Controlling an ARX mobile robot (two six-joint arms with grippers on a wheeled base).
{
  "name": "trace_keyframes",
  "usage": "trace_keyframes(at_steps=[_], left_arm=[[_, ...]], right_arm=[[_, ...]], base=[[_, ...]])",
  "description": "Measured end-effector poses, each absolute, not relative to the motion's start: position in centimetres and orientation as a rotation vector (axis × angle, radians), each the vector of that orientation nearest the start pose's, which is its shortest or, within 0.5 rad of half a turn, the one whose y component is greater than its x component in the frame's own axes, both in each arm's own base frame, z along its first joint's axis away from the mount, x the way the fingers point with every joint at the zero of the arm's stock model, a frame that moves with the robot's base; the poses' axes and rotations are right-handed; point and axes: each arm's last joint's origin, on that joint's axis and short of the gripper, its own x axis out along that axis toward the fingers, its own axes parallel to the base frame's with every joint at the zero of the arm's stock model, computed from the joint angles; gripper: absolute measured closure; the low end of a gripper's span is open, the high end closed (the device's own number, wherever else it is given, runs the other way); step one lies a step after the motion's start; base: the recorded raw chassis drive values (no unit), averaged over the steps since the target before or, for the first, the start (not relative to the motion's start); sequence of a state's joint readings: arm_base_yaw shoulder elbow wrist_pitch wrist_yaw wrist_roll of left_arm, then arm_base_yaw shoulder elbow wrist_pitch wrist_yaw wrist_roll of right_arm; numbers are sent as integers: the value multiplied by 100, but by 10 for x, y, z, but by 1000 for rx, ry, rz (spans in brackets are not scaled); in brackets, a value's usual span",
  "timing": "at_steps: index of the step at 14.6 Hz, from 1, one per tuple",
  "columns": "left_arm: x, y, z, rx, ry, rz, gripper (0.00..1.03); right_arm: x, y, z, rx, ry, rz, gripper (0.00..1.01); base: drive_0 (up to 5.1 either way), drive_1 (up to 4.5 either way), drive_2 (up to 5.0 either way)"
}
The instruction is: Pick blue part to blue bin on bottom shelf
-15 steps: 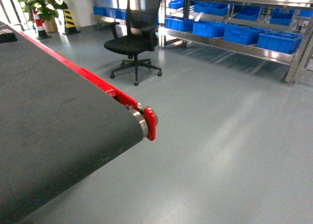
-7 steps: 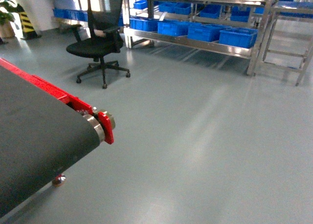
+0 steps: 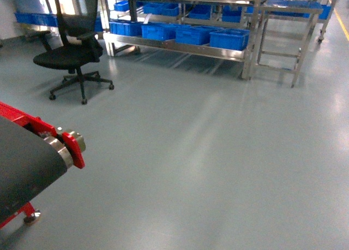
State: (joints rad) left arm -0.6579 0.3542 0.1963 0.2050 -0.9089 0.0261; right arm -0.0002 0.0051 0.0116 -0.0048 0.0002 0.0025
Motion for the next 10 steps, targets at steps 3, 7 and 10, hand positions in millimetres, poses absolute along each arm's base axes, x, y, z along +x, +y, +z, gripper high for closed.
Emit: trace_keyframes(at_steps=[3,7,10], left_arm=[[100,-49,220,-7,-30,251,60],[100,-49,220,-7,-30,251,60],[100,-49,220,-7,-30,251,60]], right_arm=[[97,0,167,2,-1,0,3],[97,0,167,2,-2,0,3],[97,0,167,2,-2,0,3]], base=[[-149,-149,-149],[-155,-155,-155],[-151,-151,-151]])
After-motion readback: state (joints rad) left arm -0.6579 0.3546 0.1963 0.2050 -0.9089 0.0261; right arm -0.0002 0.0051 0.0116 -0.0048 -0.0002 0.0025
